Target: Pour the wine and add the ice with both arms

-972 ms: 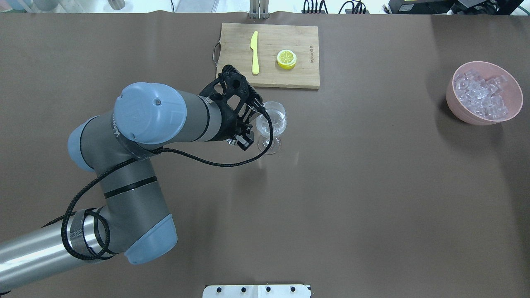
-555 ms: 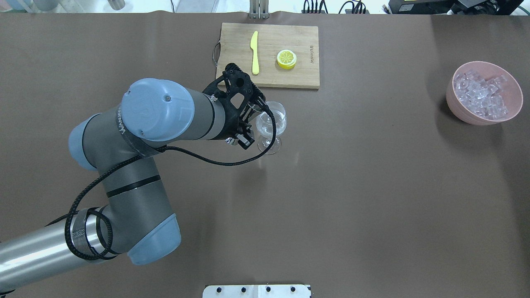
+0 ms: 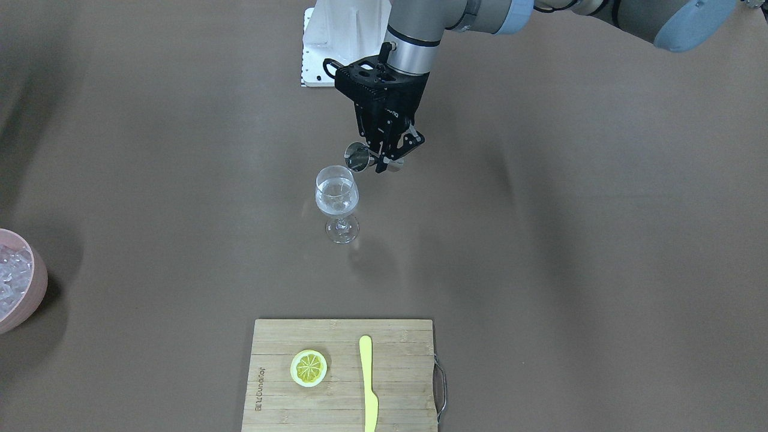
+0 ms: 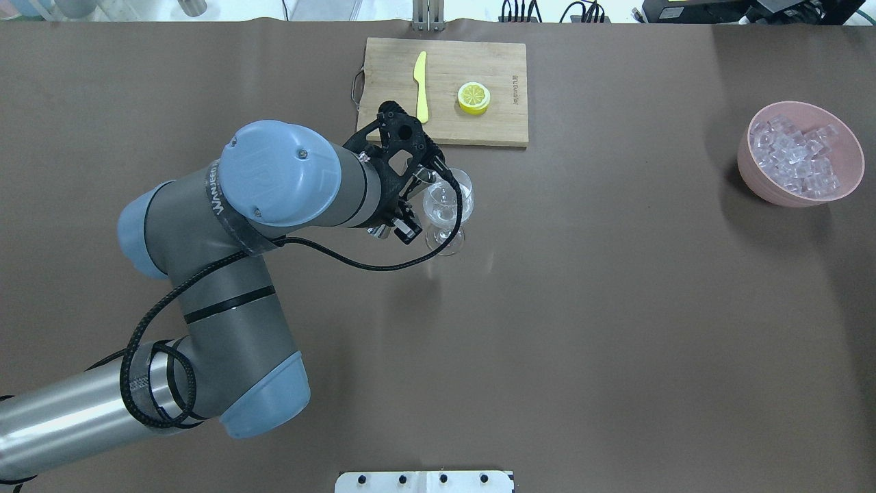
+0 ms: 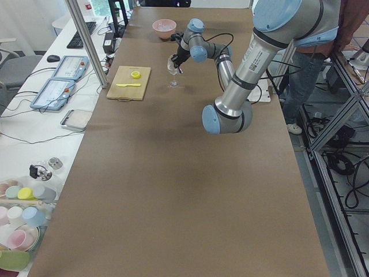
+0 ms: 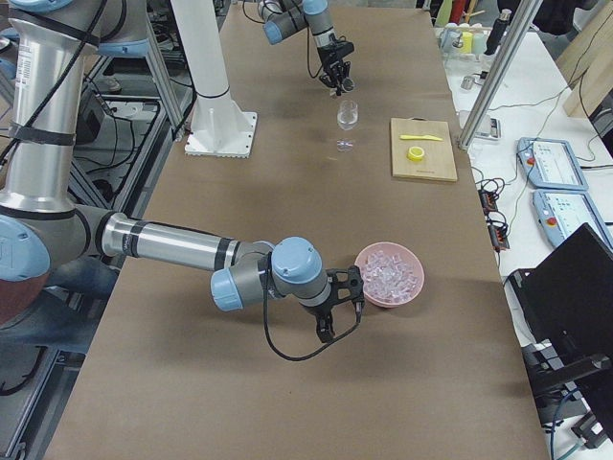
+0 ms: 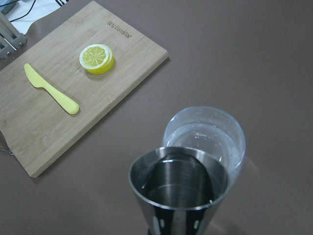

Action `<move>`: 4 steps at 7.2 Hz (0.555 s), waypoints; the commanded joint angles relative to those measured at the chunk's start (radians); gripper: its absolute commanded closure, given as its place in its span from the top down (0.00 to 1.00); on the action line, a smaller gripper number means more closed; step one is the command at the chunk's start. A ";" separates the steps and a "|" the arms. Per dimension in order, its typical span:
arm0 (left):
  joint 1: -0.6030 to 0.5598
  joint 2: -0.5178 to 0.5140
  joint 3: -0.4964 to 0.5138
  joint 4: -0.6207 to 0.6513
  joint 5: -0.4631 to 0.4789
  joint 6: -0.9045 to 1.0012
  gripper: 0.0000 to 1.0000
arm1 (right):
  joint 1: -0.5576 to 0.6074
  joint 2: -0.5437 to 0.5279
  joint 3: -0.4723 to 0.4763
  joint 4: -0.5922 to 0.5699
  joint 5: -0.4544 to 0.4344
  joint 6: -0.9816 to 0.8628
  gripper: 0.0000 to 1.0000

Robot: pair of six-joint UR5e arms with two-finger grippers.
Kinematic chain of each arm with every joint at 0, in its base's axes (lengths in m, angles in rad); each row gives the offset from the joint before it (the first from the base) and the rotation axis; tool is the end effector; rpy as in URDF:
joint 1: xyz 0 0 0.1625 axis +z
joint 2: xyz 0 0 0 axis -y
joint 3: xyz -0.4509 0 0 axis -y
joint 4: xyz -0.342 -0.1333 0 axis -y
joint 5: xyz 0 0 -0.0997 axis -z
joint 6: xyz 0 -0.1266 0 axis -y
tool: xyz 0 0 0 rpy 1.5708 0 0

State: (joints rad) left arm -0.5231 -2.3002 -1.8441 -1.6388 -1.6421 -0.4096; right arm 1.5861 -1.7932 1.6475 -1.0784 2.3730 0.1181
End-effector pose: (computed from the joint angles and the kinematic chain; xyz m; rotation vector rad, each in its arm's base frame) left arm 0.4950 -0.4289 0.1835 0.7691 0.7743 0.6130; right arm 0.0478 -0.3619 0.7008 0.2864 -0.8091 -0.0139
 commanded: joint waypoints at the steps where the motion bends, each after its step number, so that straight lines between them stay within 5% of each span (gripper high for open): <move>1: 0.000 -0.031 0.002 0.062 0.004 0.000 0.00 | 0.000 0.000 0.000 0.000 0.000 0.000 1.00; 4: 0.002 -0.062 0.008 0.135 0.005 0.000 0.00 | 0.000 0.000 0.000 0.000 0.000 0.000 1.00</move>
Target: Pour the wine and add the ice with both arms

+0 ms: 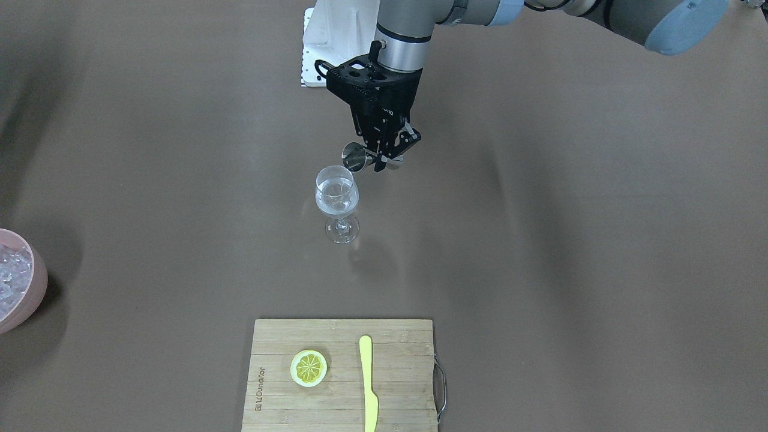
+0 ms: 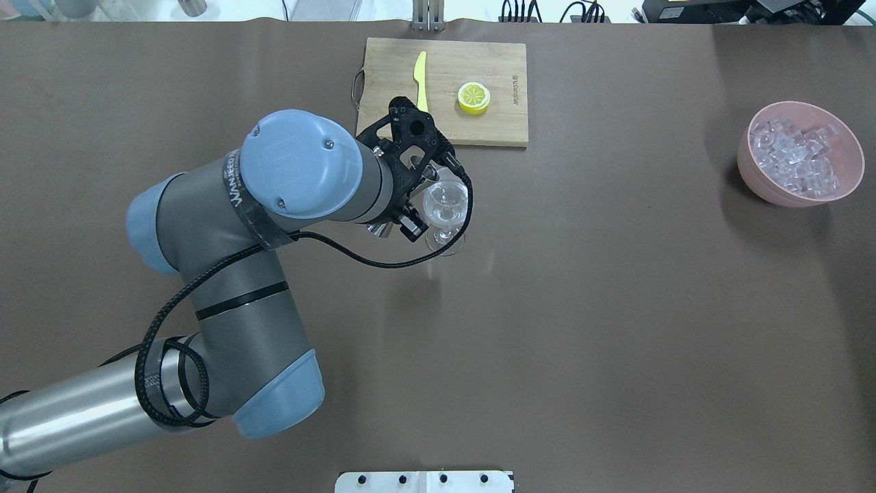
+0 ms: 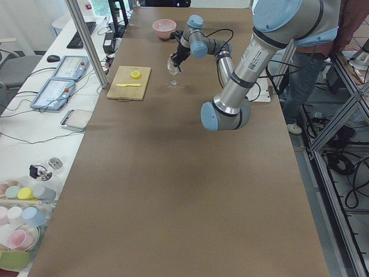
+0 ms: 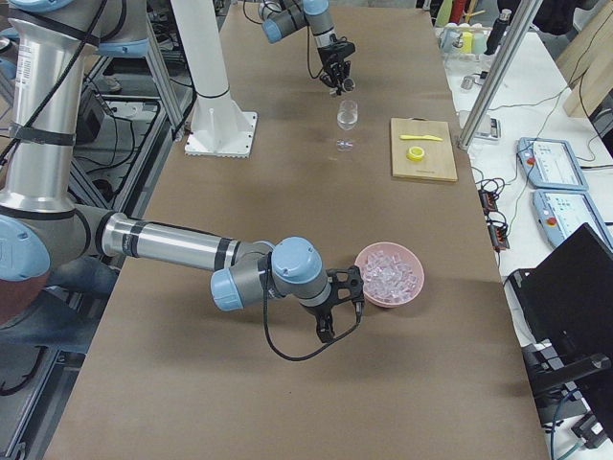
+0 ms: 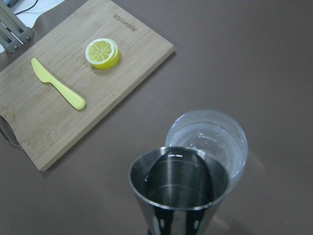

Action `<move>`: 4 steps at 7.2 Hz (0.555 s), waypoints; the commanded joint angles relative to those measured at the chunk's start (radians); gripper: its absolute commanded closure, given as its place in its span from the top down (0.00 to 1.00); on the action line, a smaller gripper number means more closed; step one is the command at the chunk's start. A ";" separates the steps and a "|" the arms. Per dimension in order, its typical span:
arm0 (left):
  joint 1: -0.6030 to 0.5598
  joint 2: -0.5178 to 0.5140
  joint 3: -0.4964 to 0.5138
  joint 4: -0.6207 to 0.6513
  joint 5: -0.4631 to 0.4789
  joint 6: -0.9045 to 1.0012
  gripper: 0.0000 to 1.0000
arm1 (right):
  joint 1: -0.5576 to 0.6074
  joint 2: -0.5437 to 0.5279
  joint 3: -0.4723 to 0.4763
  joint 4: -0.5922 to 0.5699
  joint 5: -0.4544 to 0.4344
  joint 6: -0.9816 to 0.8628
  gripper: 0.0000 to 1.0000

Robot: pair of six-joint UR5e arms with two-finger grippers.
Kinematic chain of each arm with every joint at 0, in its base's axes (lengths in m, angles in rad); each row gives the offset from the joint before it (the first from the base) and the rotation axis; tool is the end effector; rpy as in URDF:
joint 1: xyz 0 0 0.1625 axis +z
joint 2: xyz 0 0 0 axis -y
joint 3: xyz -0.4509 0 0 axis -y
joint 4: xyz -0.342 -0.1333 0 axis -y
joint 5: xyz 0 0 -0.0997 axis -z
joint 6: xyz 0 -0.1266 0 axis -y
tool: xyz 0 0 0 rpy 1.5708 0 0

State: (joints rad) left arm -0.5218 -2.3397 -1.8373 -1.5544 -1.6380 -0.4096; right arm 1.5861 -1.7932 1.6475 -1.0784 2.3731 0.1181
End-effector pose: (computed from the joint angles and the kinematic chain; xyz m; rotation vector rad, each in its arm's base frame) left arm 0.4994 -0.4311 0.1737 0.7315 0.7374 0.6163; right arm 0.0478 -0.3619 0.7008 0.2864 -0.8092 -0.0139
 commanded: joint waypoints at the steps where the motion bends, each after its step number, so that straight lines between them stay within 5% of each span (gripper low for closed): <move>1: 0.002 -0.030 0.003 0.071 0.010 0.000 0.00 | 0.000 0.000 -0.002 0.000 0.000 0.000 1.00; 4: 0.005 -0.073 0.015 0.173 0.029 0.000 0.00 | 0.000 -0.002 -0.003 0.000 0.000 0.000 1.00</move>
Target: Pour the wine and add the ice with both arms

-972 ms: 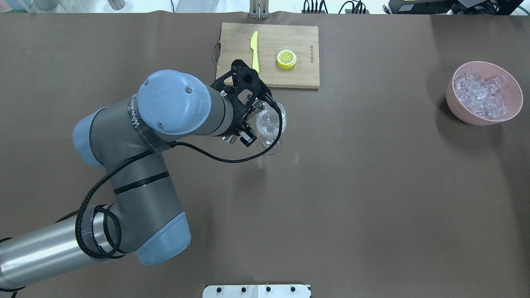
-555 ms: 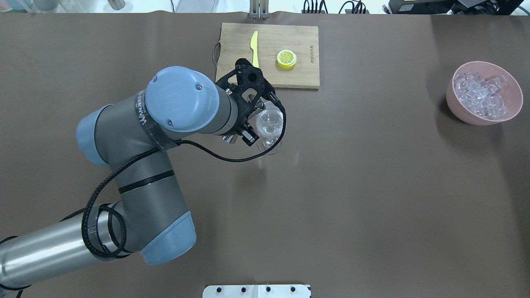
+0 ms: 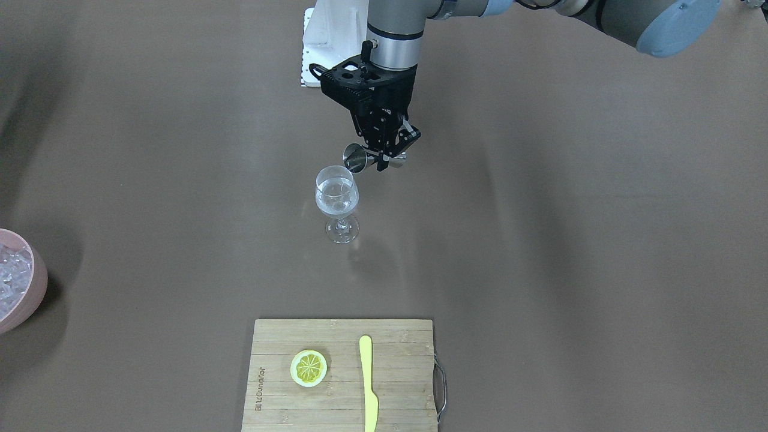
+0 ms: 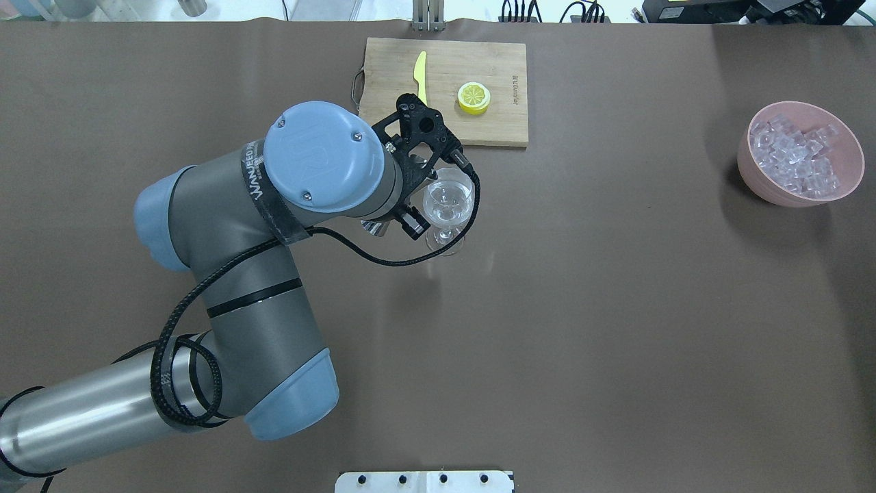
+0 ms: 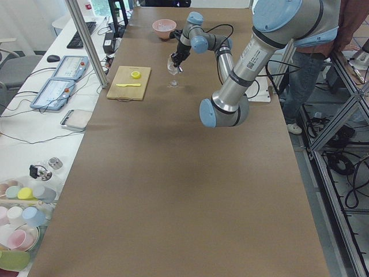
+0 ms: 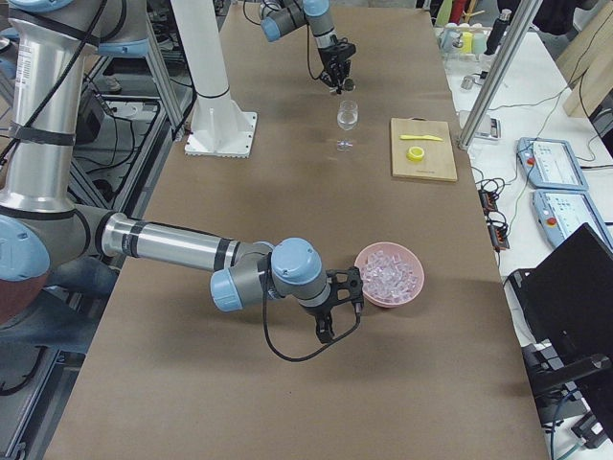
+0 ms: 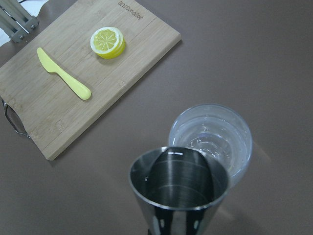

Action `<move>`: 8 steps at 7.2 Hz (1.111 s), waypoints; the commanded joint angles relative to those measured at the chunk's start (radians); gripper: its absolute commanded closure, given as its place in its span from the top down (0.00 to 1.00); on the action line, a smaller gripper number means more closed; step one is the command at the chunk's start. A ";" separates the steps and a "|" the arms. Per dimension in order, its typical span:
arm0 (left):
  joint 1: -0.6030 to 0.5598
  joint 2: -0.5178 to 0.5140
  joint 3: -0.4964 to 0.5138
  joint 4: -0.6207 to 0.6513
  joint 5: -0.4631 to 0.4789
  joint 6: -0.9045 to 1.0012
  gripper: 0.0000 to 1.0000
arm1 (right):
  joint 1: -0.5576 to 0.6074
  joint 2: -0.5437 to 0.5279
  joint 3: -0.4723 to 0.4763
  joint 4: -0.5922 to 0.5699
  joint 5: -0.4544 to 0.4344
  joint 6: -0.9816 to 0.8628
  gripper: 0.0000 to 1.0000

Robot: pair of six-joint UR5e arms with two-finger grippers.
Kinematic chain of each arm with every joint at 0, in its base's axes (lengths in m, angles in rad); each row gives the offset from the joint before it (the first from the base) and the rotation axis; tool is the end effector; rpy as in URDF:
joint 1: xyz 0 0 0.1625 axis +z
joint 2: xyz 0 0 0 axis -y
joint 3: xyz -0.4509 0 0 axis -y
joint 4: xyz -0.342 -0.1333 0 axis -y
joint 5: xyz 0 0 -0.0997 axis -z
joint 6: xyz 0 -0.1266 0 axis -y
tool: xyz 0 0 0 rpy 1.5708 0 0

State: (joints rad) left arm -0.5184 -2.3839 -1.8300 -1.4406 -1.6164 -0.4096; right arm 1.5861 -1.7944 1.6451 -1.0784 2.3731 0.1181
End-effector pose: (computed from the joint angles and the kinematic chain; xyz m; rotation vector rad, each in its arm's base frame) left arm 0.5031 -0.4338 0.1657 0.6849 0.6718 0.6152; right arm 0.0478 -0.3610 0.7024 0.2830 -0.8092 -0.0125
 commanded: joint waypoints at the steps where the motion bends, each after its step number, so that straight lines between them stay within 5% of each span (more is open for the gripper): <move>1: 0.001 -0.052 0.009 0.106 0.024 0.000 0.00 | 0.000 -0.002 -0.001 0.000 0.000 0.000 1.00; 8: 0.020 -0.118 0.081 0.189 0.067 0.000 0.00 | 0.000 0.000 -0.008 0.000 -0.011 0.000 1.00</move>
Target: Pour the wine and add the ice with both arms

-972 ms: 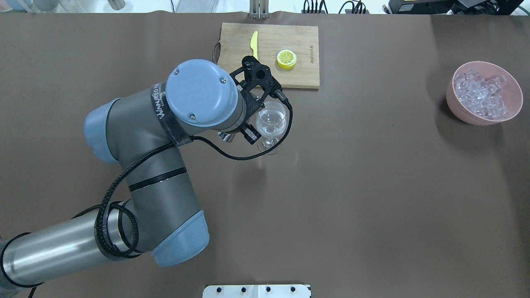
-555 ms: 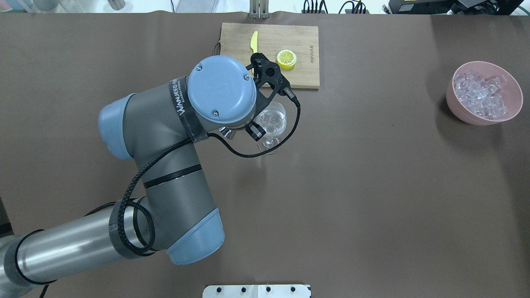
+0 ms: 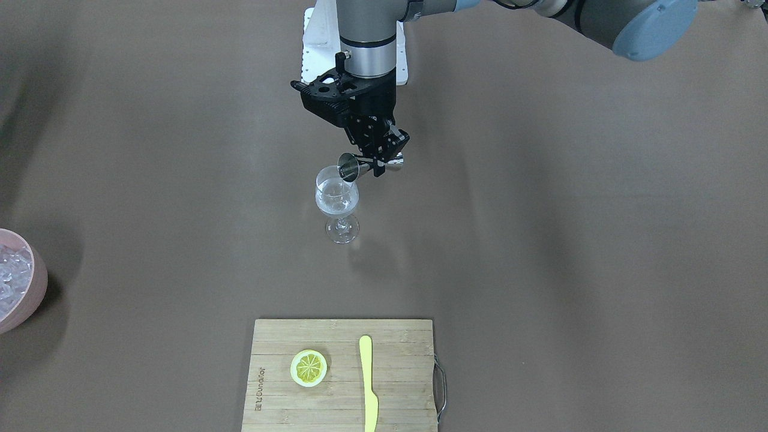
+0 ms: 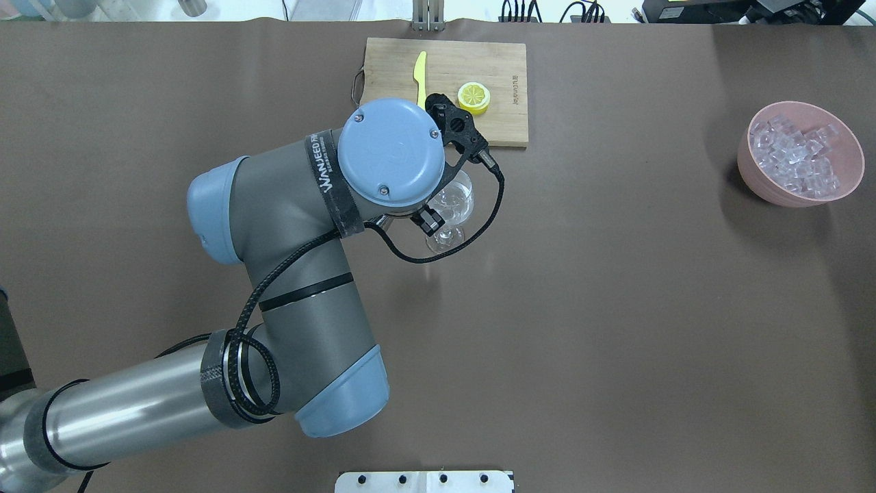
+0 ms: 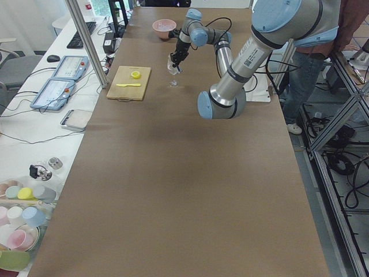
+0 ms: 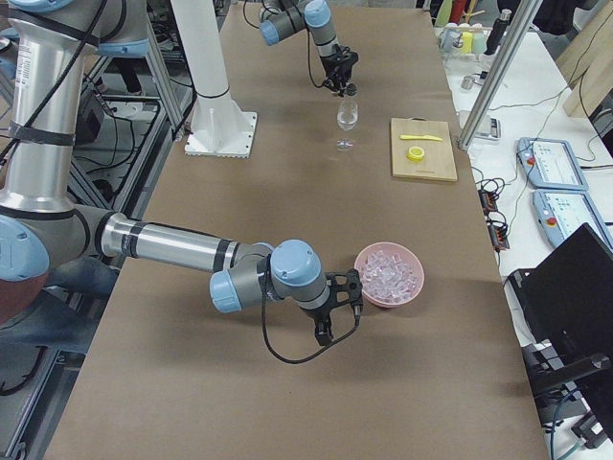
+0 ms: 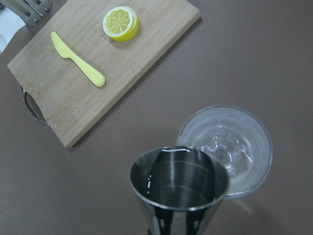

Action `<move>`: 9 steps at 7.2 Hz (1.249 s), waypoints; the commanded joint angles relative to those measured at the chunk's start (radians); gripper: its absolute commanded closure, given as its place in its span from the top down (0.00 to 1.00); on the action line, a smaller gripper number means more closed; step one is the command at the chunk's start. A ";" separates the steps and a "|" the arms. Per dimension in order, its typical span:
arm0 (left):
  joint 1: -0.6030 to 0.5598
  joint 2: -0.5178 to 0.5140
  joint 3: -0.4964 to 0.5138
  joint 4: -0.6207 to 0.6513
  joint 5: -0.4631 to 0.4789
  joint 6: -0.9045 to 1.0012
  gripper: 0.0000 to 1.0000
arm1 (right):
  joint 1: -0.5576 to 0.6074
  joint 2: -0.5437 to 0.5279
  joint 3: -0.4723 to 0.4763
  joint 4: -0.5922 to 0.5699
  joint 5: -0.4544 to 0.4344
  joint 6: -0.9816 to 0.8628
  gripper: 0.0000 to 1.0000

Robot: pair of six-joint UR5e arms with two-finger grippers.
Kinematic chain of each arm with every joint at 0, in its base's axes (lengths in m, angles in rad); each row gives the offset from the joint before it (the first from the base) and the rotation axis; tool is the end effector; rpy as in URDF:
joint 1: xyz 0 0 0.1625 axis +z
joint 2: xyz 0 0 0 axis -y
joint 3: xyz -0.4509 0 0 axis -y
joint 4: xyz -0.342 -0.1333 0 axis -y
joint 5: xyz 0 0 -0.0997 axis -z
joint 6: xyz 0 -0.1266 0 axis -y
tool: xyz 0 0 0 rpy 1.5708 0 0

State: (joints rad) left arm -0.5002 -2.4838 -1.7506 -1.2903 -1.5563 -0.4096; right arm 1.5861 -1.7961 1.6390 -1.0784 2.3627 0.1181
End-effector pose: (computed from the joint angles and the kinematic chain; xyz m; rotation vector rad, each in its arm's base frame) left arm 0.5271 -0.4421 0.1492 0.6195 0.5470 0.6178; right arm 0.0487 -0.3598 0.7067 0.2766 -0.7990 -0.0074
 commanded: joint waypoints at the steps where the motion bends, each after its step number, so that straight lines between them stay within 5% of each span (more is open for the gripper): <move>1: 0.011 -0.017 0.002 0.040 0.022 0.000 0.00 | 0.000 0.004 -0.004 -0.002 0.000 0.000 1.00; 4: 0.022 -0.050 0.003 0.146 0.056 0.000 0.00 | 0.000 0.006 -0.004 -0.002 0.000 0.000 1.00; 9: 0.054 -0.179 0.150 0.253 0.162 0.000 0.00 | 0.000 0.012 -0.019 -0.002 0.000 0.002 1.00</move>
State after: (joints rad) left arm -0.4546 -2.6258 -1.6475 -1.0631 -1.4271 -0.4096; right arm 1.5861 -1.7846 1.6222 -1.0799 2.3623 0.1196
